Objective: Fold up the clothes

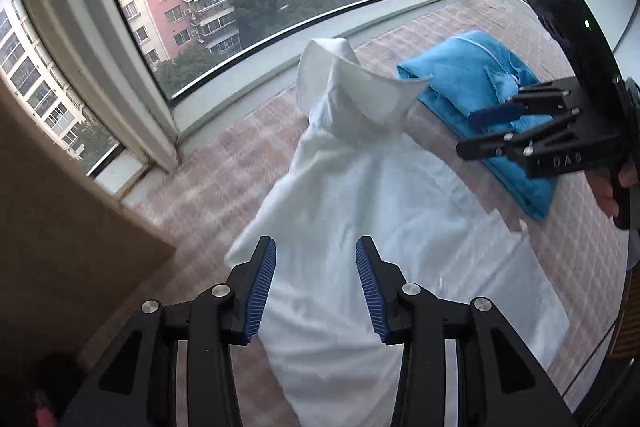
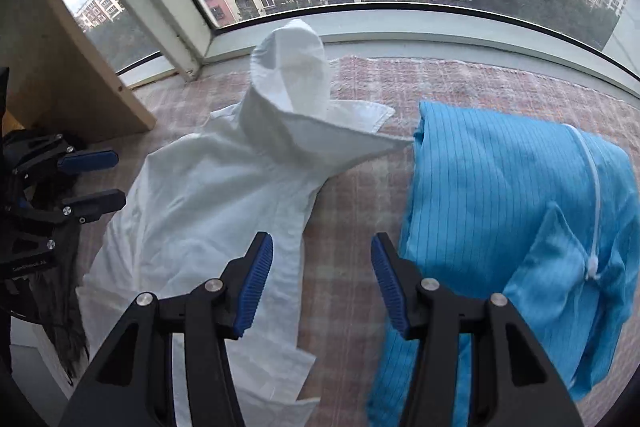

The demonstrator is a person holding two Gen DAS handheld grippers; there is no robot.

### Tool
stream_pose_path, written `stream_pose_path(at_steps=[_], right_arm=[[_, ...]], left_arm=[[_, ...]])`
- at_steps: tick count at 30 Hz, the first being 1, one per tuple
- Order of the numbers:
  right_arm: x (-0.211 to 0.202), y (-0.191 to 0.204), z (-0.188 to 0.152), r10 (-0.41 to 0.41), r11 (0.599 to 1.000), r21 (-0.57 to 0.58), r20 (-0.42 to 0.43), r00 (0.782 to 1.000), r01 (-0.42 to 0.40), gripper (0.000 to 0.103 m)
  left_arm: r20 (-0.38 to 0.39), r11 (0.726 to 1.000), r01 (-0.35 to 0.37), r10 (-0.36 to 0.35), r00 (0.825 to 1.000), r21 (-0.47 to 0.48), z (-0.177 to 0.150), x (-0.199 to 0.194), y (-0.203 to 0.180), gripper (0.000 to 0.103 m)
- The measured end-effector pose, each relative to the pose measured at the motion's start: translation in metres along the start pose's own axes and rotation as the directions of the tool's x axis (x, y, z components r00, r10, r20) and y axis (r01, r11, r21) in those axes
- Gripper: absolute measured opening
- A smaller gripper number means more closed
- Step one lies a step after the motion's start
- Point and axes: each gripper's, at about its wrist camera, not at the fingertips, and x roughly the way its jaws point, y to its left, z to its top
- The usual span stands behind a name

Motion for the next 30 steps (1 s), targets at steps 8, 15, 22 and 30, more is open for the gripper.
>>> stream_pose_path(at_steps=[8,15,22,30], right_arm=[[0.056,-0.017,0.035,0.059,0.998,0.039,-0.037,0.998,-0.057,0.051],[0.057,-0.007,0.051,0.056,0.998,-0.021,0.001,0.998,-0.056,0.052],[0.046,-0.014,0.052,0.199,0.978,0.055,0.033,0.98,-0.2,0.01],[-0.031,0.005,0.038,0.245,0.969,-0.016,0.154,0.957,-0.245,0.008]], left_arm=[[-0.061,0.999,0.043,-0.041,0.997,0.029,0.047,0.072,0.012,0.04],[-0.106,0.993,0.1,-0.093,0.99,0.059,0.043,0.083,0.01,0.023],[-0.09,0.992,0.107,-0.1,0.991,0.07,0.042,0.069,0.002,0.005],[0.002,0.989,0.114,-0.115,0.993,0.092,0.028,0.005,-0.007,0.004]])
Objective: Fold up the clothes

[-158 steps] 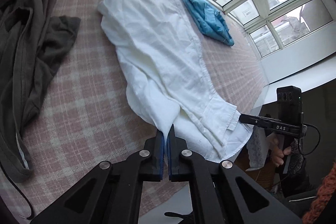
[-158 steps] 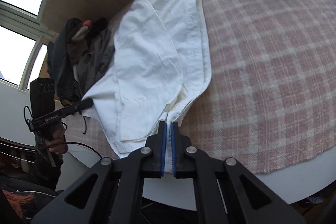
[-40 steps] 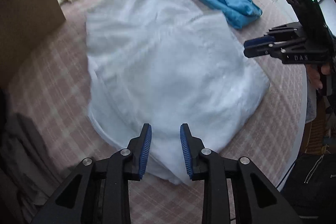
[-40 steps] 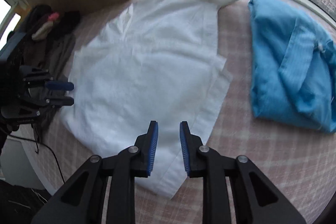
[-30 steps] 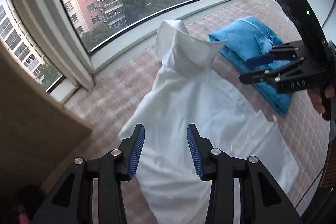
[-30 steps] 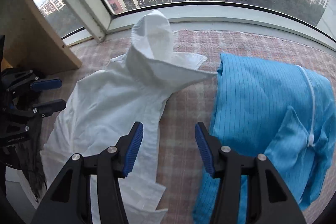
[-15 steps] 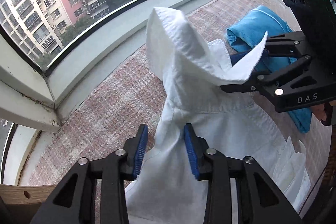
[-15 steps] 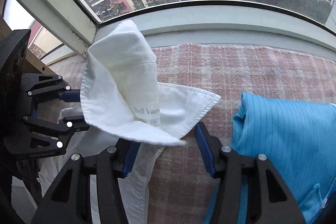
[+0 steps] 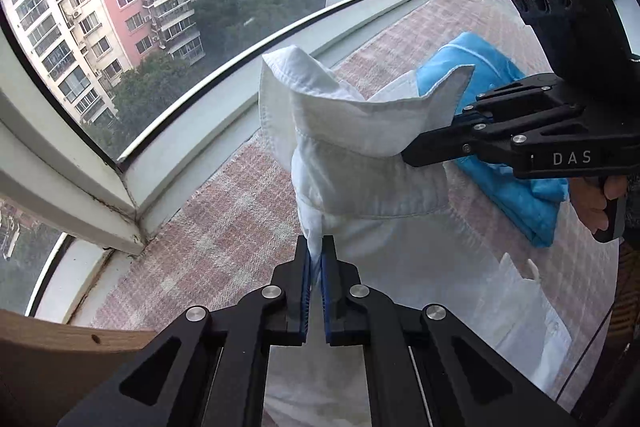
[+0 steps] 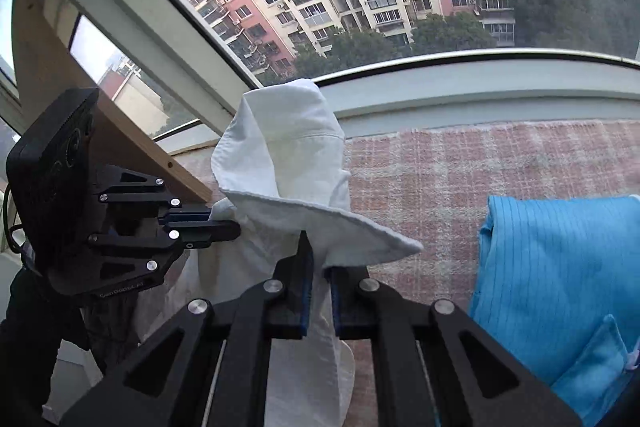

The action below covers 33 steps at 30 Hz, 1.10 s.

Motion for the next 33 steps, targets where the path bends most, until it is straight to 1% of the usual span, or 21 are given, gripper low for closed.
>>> stream_pose_path(at_steps=[3,6,9,12,13,14,15,16,17,20,22,23,25,26,28,29,30,31,32,33], right_arm=[[-0.037,0.028,-0.012,0.006,0.998,-0.06,0.062,0.998,-0.002,0.008],[-0.071,0.06,-0.037,0.0,0.99,-0.137,0.117,0.993,0.016,0.008],[-0.1,0.089,-0.073,-0.022,0.979,-0.198,0.171,0.985,0.056,0.008],[-0.121,0.109,-0.122,-0.071,0.958,-0.258,0.221,0.973,0.128,0.008],[-0.123,0.111,-0.142,-0.083,0.957,-0.256,0.218,0.973,0.139,0.008],[-0.124,0.113,-0.163,-0.094,0.955,-0.255,0.214,0.972,0.149,0.008],[-0.125,0.114,-0.184,-0.111,0.954,-0.251,0.205,0.972,0.162,0.01],[-0.122,0.114,-0.206,-0.14,0.952,-0.245,0.178,0.974,0.181,0.013],[-0.118,0.115,-0.225,-0.16,0.951,-0.244,0.142,0.977,0.191,0.013],[-0.108,0.112,-0.265,-0.174,0.963,-0.204,0.02,0.985,0.174,0.013],[-0.114,0.096,-0.271,-0.171,0.975,-0.146,-0.018,0.985,0.167,0.013],[-0.126,0.093,-0.273,-0.173,0.977,-0.128,-0.004,0.985,0.171,0.013],[-0.146,0.092,-0.262,-0.171,0.978,-0.111,0.048,0.984,0.176,0.014],[-0.152,0.096,-0.247,-0.16,0.981,-0.103,0.064,0.985,0.166,0.014],[-0.158,0.104,-0.22,-0.112,0.99,-0.074,0.09,0.99,0.118,0.02],[-0.157,0.111,-0.209,-0.078,0.994,-0.074,0.106,0.991,0.086,0.022],[-0.154,0.122,-0.199,-0.061,0.993,-0.09,0.118,0.991,0.072,0.029],[-0.15,0.133,-0.189,-0.047,0.992,-0.109,0.121,0.992,0.06,0.039],[-0.14,0.144,-0.177,-0.042,0.989,-0.134,0.108,0.993,0.056,0.039],[-0.131,0.154,-0.167,-0.041,0.986,-0.158,0.106,0.993,0.057,0.039]], left_arm=[[0.042,1.0,-0.007,0.006,0.999,0.027,-0.018,-0.034,-0.019,0.004],[0.084,0.996,-0.017,0.01,0.996,0.084,-0.041,-0.069,-0.047,0.004],[0.128,0.991,-0.027,0.01,0.992,0.134,-0.061,-0.096,-0.069,0.004],[0.171,0.99,-0.022,-0.002,0.985,0.136,-0.092,-0.112,-0.095,0.004],[0.171,0.991,-0.016,-0.007,0.985,0.133,-0.105,-0.115,-0.103,0.005],[0.151,0.992,-0.005,-0.013,0.988,0.123,-0.121,-0.114,-0.109,0.007],[0.13,0.994,0.006,-0.02,0.991,0.113,-0.137,-0.112,-0.116,0.009],[0.109,0.995,0.016,-0.027,0.994,0.103,-0.152,-0.111,-0.123,0.012],[0.088,0.995,0.027,-0.035,0.995,0.092,-0.168,-0.11,-0.13,0.012],[0.026,0.997,0.057,-0.058,0.998,0.059,-0.216,-0.106,-0.15,0.012],[-0.003,0.997,0.067,-0.067,0.998,0.035,-0.242,-0.108,-0.16,0.012],[0.008,0.998,0.054,-0.055,0.998,0.026,-0.241,-0.116,-0.154,0.012],[0.047,1.0,0.024,-0.024,0.999,0.015,-0.232,-0.131,-0.137,0.012],[0.068,1.0,0.002,-0.002,0.998,0.007,-0.225,-0.137,-0.127,0.012],[0.116,0.998,-0.063,0.065,0.991,-0.019,-0.206,-0.145,-0.103,0.012],[0.14,0.996,-0.083,0.087,0.986,-0.032,-0.197,-0.149,-0.091,0.01],[0.167,0.995,-0.086,0.092,0.982,-0.045,-0.187,-0.153,-0.08,0.009],[0.186,0.995,-0.092,0.1,0.977,-0.048,-0.177,-0.154,-0.07,0.012],[0.195,0.994,-0.106,0.111,0.974,-0.039,-0.166,-0.152,-0.062,0.014],[0.192,0.993,-0.11,0.114,0.975,-0.031,-0.159,-0.148,-0.056,0.012]])
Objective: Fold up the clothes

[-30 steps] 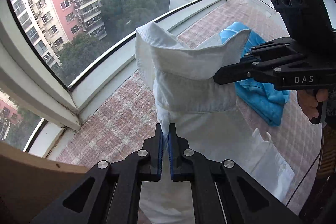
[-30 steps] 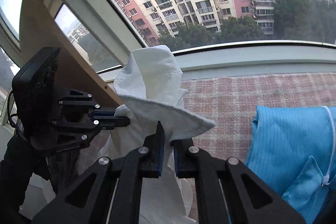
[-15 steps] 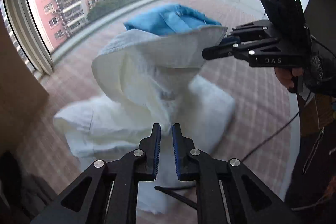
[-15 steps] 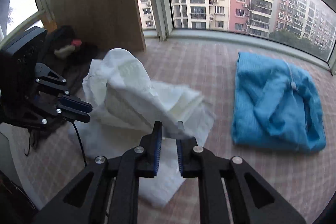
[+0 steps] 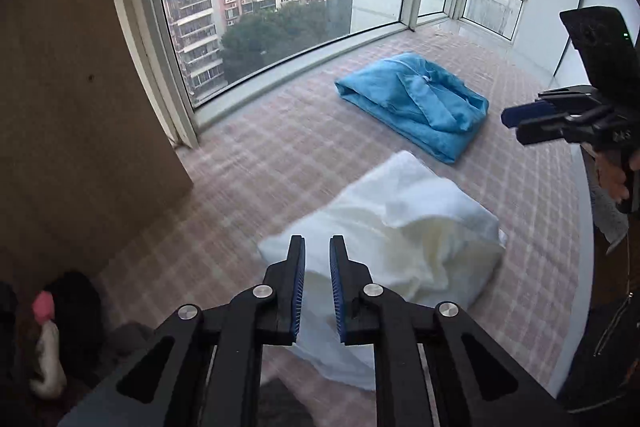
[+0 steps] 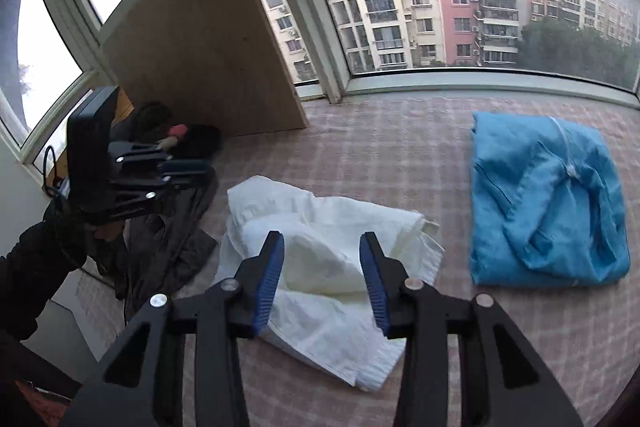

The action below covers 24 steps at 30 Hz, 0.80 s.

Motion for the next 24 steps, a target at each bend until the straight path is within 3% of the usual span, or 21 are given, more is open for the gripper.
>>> stream_pose_path(at_steps=[2,5,6,7,11,13,15,18,21,24], right_arm=[[0.025,0.01,0.023,-0.011,0.999,-0.038,-0.007,1.0,0.011,0.039],[0.077,0.001,0.054,0.008,1.0,-0.014,-0.092,0.996,-0.01,0.035],[0.098,-0.007,0.057,-0.011,1.0,0.002,-0.138,0.99,0.012,0.016],[0.118,-0.015,0.055,-0.013,1.0,0.021,-0.198,0.98,0.018,0.003],[0.177,-0.041,0.028,-0.014,0.996,0.073,-0.402,0.916,0.048,0.003],[0.181,-0.049,0.009,-0.101,0.992,0.019,-0.441,0.892,0.122,0.003],[0.177,-0.065,-0.001,-0.16,0.984,-0.001,-0.44,0.884,0.178,0.001],[0.161,-0.085,0.001,-0.108,0.983,0.089,-0.421,0.901,0.16,0.0],[0.128,-0.072,0.013,-0.166,0.981,0.037,-0.349,0.922,0.191,0.003],[0.094,-0.06,0.01,-0.118,0.987,0.067,-0.306,0.945,0.145,0.004]], left_arm=[[-0.045,1.0,0.02,-0.02,0.999,0.005,0.001,0.018,0.002,0.014],[-0.112,0.999,0.051,-0.049,0.992,0.011,0.002,0.045,0.006,0.012],[-0.135,0.998,0.061,-0.059,0.989,0.013,0.003,0.054,0.007,0.012],[-0.157,0.997,0.071,-0.068,0.985,0.014,0.003,0.063,0.008,0.012],[-0.253,0.995,0.102,-0.093,0.963,0.02,0.0,0.098,0.011,0.014],[-0.283,0.995,0.098,-0.089,0.955,0.019,-0.022,0.102,0.01,0.014],[-0.29,0.994,0.107,-0.101,0.952,0.008,-0.045,0.102,0.01,0.014],[-0.266,0.993,0.109,-0.119,0.957,-0.052,-0.047,0.086,0.016,0.014],[-0.209,0.989,0.138,-0.148,0.967,-0.062,-0.028,0.058,0.007,0.012],[-0.198,0.977,0.21,-0.211,0.957,-0.03,-0.017,0.05,-0.02,0.012]])
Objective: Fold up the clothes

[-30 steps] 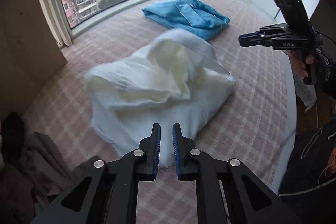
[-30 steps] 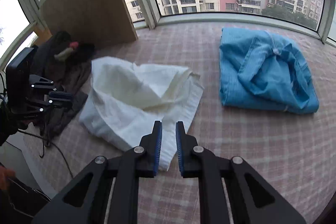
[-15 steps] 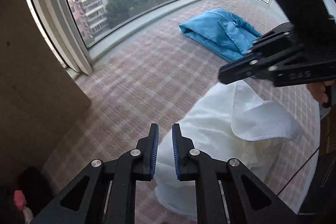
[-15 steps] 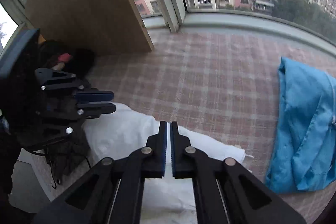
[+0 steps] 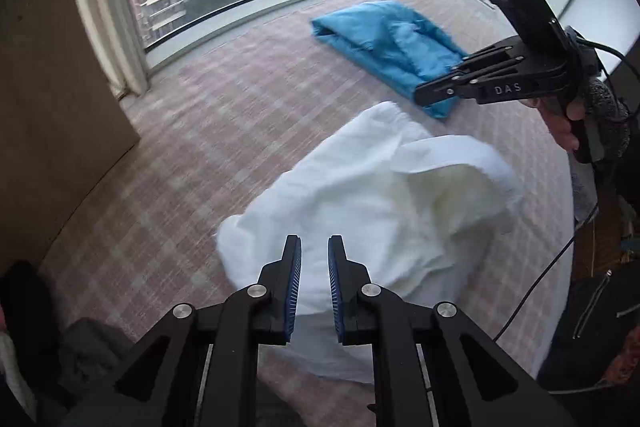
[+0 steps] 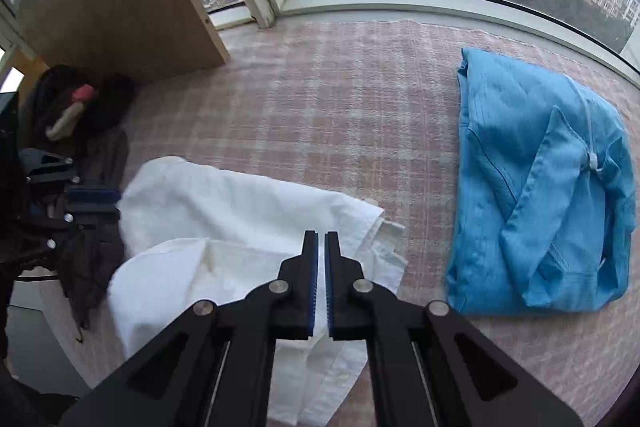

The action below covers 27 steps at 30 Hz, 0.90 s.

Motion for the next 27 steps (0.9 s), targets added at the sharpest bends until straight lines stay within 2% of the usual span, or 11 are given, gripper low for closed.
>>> stream_pose_path(at_steps=[3,5,8,11,13,14,16,20,27], right_arm=[[-0.013,0.001,-0.03,0.037,0.999,0.026,-0.024,0.999,-0.036,0.004],[-0.011,0.0,-0.053,0.086,0.995,0.057,-0.07,0.994,-0.082,0.004],[0.002,0.001,-0.081,0.134,0.987,0.098,-0.106,0.985,-0.124,0.004],[0.019,0.009,-0.1,0.176,0.982,0.091,-0.164,0.971,-0.163,0.004],[0.022,0.012,-0.11,0.15,0.988,0.059,-0.199,0.969,-0.141,0.004],[0.018,0.007,-0.111,0.14,0.989,0.063,-0.188,0.972,-0.131,0.004],[0.005,-0.008,-0.105,0.141,0.986,0.113,-0.144,0.979,-0.125,0.004],[0.002,-0.014,-0.094,0.155,0.983,0.119,-0.127,0.98,-0.14,0.004],[-0.003,-0.024,-0.075,0.18,0.977,0.129,-0.097,0.979,-0.167,0.004]], left_arm=[[-0.007,0.996,0.073,-0.072,0.997,0.054,0.008,0.003,-0.031,0.012],[-0.011,0.989,0.114,-0.114,0.993,0.091,0.014,0.005,-0.049,0.012],[-0.009,0.982,0.129,-0.129,0.992,0.136,0.024,0.013,-0.059,0.015],[-0.026,0.965,0.223,-0.221,0.975,0.135,0.027,0.014,-0.072,0.013],[-0.037,0.949,0.284,-0.282,0.959,0.133,0.029,0.014,-0.081,0.013],[-0.05,0.941,0.306,-0.302,0.952,0.143,0.027,0.016,-0.088,0.013],[-0.101,0.928,0.324,-0.31,0.945,0.184,0.012,0.021,-0.108,0.013],[-0.184,0.932,0.326,-0.296,0.937,0.16,-0.015,0.034,-0.113,0.013],[-0.142,0.957,0.259,-0.24,0.96,0.134,0.006,0.031,-0.089,0.014]])
